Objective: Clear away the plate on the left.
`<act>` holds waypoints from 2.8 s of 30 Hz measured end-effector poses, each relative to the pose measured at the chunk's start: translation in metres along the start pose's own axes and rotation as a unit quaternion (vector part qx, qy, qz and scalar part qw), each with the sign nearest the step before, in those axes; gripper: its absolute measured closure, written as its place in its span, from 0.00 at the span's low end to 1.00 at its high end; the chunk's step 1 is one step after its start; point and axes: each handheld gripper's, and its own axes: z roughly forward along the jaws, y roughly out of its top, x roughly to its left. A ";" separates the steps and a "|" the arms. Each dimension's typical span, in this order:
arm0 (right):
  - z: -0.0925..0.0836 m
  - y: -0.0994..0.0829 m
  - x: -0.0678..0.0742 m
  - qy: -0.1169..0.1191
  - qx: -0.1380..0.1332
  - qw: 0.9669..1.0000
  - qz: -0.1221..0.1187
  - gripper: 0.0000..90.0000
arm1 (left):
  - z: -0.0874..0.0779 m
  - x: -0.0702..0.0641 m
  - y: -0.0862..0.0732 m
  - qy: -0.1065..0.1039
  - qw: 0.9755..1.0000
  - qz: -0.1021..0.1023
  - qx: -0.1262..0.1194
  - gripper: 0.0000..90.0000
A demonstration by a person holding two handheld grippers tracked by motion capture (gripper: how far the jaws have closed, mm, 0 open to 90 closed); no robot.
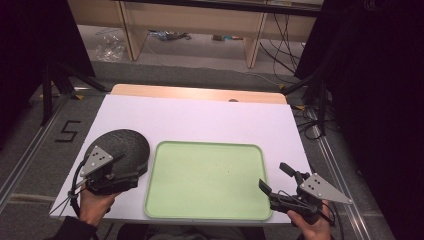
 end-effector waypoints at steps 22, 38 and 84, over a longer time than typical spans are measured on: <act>0.002 0.000 0.000 0.004 0.000 1.000 0.002 0.18 | 0.005 0.012 0.002 0.013 1.000 -0.016 0.002 0.18; 0.001 0.000 0.000 0.002 0.006 1.000 -0.001 0.18 | 0.014 0.045 0.006 0.047 0.998 -0.043 0.010 0.17; 0.001 0.000 0.002 0.008 0.004 1.000 -0.006 0.18 | 0.025 0.187 -0.014 0.147 0.961 -0.173 0.155 0.20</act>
